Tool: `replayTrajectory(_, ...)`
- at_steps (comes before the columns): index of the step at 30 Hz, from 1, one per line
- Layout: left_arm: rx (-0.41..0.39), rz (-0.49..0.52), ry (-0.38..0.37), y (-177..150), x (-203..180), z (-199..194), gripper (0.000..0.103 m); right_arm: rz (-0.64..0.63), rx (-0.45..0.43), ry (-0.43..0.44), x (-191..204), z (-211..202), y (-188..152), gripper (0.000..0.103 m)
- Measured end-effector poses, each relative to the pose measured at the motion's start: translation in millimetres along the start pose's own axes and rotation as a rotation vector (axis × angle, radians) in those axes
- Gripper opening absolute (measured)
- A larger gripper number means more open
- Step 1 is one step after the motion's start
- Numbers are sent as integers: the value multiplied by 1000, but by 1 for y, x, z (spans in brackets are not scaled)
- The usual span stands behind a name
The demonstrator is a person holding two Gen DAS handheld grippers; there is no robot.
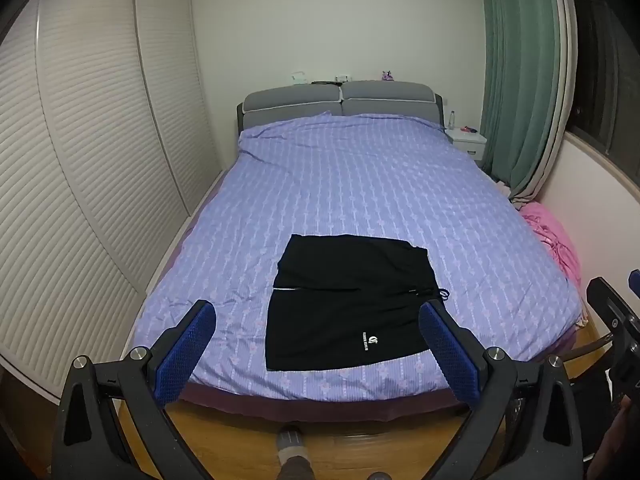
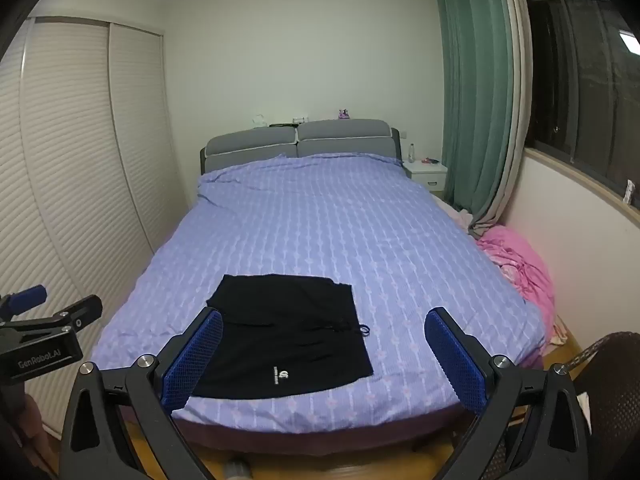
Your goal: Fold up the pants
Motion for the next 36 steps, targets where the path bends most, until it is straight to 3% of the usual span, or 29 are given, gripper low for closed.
replayTrajectory(12, -27, -21, -11, -14, 18, -6, 103, -6, -13, 2, -3, -4, 1, 102)
replayTrajectory(36, -66, -15, -11, -14, 6, -22, 103, 3, -60, -7, -2, -10, 0, 102)
Point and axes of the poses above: each gripper's, at about its wrist camera, not at the fingertips, and z roughly the way its jaws point, x to its left, y to its top, the point moved 1 cm from there along z, roughly the way its jaws point
